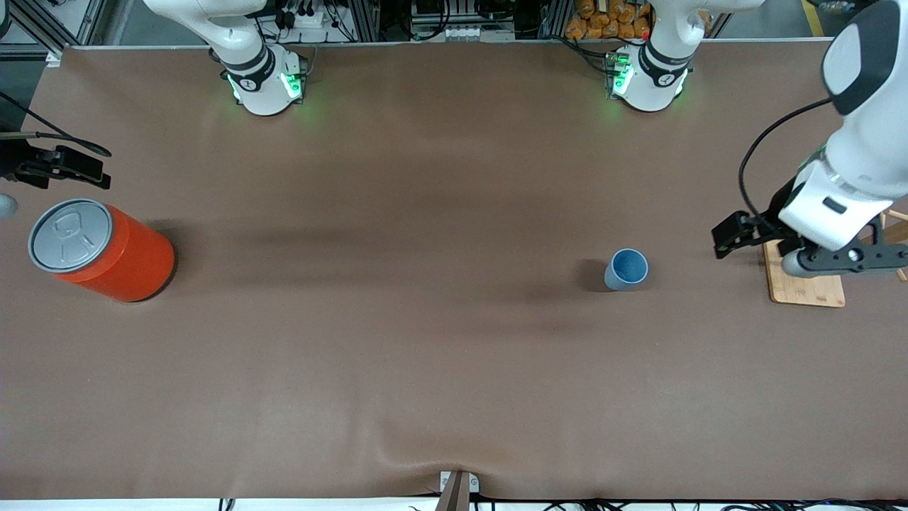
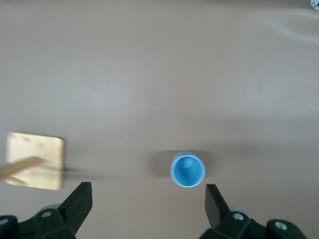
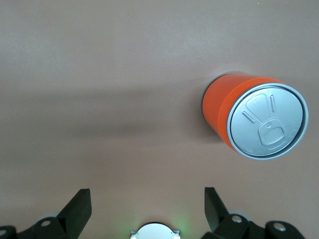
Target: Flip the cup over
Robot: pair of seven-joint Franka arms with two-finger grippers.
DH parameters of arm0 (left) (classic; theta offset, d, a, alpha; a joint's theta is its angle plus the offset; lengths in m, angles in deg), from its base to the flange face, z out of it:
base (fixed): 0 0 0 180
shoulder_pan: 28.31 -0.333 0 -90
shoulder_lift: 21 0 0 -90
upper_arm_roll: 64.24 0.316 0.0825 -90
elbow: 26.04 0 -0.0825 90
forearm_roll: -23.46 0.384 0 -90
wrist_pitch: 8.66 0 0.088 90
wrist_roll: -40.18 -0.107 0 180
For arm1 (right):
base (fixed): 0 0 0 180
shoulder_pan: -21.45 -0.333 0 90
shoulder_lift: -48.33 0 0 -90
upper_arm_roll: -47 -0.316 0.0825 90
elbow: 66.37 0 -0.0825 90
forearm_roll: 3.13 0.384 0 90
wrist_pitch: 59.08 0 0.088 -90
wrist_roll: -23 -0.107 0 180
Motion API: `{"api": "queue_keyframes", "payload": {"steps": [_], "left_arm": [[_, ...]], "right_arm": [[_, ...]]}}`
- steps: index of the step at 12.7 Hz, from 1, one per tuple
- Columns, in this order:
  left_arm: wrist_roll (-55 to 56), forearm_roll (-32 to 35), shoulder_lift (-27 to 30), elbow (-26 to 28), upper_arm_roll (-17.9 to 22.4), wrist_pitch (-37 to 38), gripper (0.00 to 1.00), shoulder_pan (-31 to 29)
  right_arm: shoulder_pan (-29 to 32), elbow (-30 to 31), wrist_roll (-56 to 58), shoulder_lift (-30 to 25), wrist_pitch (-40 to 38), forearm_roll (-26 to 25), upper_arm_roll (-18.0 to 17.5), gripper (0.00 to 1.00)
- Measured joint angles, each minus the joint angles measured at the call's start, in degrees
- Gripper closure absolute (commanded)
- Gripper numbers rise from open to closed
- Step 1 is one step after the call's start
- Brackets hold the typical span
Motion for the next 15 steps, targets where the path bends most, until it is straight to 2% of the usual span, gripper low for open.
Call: {"api": "queue_keyframes", "payload": {"steps": [3, 7, 10, 13, 15], "left_arm": [[-1.38, 0.38, 1.89, -1.91, -0.47, 3.15, 0.0, 0.12], [-1.89, -2.36, 5.85, -1.66, -0.47, 8.45, 0.0, -0.78], [-2.25, -2.87, 10.84, 3.73, -3.14, 10.03, 0.0, -3.96], [-2.26, -2.93, 15.95, 9.95, -3.49, 10.04, 0.0, -4.27], [-2.26, -2.93, 17.87, 11.4, -3.48, 10.13, 0.0, -4.36]], "right_arm": [[0.0, 0.0, 0.0, 0.01, 0.0, 0.0, 0.0, 0.0], [-0.01, 0.0, 0.0, 0.01, 0.0, 0.0, 0.0, 0.0], [-0.02, 0.0, 0.0, 0.01, 0.0, 0.0, 0.0, 0.0], [-0.02, 0.0, 0.0, 0.02, 0.0, 0.0, 0.0, 0.0], [-0.02, 0.0, 0.0, 0.02, 0.0, 0.0, 0.0, 0.0]]}}
